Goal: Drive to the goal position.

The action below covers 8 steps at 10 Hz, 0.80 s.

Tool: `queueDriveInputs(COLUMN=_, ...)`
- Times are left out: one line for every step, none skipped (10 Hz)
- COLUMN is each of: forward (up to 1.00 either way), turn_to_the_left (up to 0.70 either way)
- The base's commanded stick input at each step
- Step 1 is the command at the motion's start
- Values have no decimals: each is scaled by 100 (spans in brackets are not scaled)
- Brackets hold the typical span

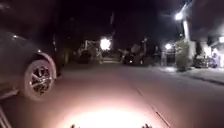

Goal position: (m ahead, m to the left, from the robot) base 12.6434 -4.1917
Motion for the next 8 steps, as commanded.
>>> queueDriveInputs(forward=85, turn_to_the_left=0)
queueDriveInputs(forward=85, turn_to_the_left=0)
queueDriveInputs(forward=85, turn_to_the_left=0)
queueDriveInputs(forward=85, turn_to_the_left=0)
queueDriveInputs(forward=85, turn_to_the_left=0)
queueDriveInputs(forward=85, turn_to_the_left=0)
queueDriveInputs(forward=85, turn_to_the_left=0)
queueDriveInputs(forward=85, turn_to_the_left=0)
